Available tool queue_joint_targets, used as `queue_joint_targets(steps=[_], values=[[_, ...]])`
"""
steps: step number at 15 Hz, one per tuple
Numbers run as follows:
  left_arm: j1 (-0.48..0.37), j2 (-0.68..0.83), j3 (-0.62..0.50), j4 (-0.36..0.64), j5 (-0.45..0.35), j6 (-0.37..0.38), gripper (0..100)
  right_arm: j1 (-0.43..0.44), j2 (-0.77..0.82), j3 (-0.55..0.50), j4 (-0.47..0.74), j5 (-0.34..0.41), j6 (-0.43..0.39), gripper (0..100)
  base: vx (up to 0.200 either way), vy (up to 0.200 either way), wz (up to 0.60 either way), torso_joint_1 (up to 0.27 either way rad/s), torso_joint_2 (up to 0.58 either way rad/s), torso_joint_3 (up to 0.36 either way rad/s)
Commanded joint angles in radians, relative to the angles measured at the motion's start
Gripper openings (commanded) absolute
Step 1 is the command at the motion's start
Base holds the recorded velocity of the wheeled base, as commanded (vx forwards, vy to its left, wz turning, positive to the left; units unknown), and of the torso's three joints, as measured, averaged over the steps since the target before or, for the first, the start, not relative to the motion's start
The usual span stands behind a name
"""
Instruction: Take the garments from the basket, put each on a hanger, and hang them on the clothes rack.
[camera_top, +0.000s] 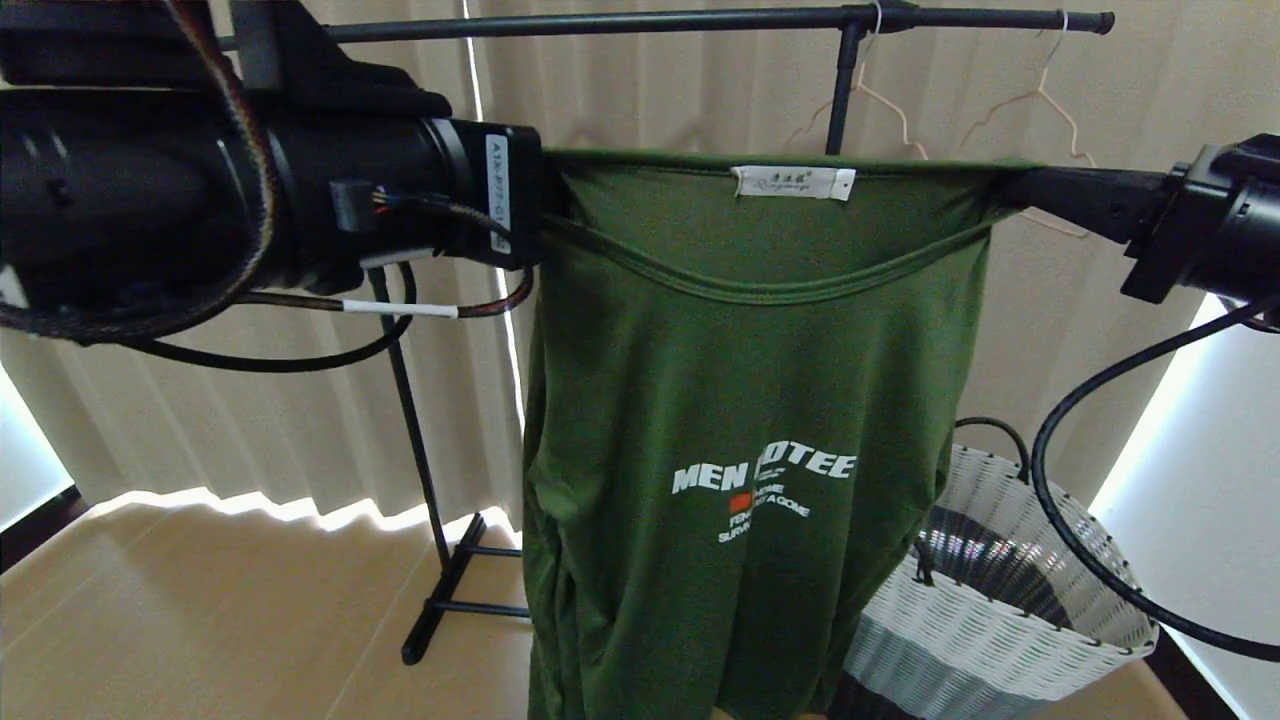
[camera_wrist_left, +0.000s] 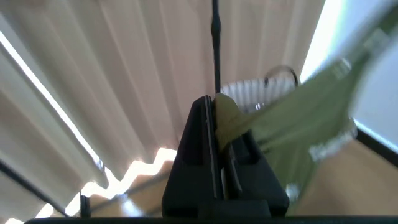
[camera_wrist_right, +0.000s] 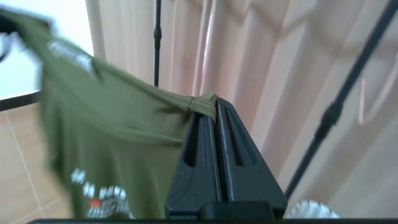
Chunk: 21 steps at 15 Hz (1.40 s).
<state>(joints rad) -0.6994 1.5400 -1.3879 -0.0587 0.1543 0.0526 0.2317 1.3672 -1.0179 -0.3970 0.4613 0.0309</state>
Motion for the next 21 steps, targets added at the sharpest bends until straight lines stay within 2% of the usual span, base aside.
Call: queue_joint_targets(steps=[1, 4, 6, 12, 15, 21], values=[[0.015, 0.078, -0.025, -0.032, 0.001, 0.000, 0, -0.008, -0.074, 0.039, 0.017, 0.000, 0.000, 0, 0.000, 0.000, 0.00, 0.000, 0.00, 0.000], [0.020, 0.109, -0.017, -0.056, 0.002, -0.003, 0, -0.008, -0.112, 0.145, 0.015, 0.002, -0.003, 0, 0.000, 0.000, 0.00, 0.000, 0.00, 0.000], [0.020, 0.107, -0.016, -0.056, 0.001, -0.003, 0, -0.005, -0.108, 0.170, 0.009, 0.002, -0.005, 0, 0.000, 0.000, 0.00, 0.000, 0.00, 0.000], [0.020, 0.101, -0.013, -0.053, 0.002, -0.002, 0, -0.009, -0.100, 0.165, 0.009, -0.004, -0.031, 0, 0.000, 0.000, 0.00, 0.000, 0.00, 0.000], [0.020, 0.100, -0.013, -0.055, -0.002, -0.002, 0, -0.009, -0.089, 0.157, 0.007, -0.053, -0.049, 0, 0.000, 0.000, 0.00, 0.000, 0.00, 0.000], [0.020, 0.092, -0.002, -0.058, -0.002, -0.002, 0, -0.009, -0.086, 0.165, 0.017, -0.084, -0.049, 0, 0.000, 0.000, 0.00, 0.000, 0.00, 0.000]])
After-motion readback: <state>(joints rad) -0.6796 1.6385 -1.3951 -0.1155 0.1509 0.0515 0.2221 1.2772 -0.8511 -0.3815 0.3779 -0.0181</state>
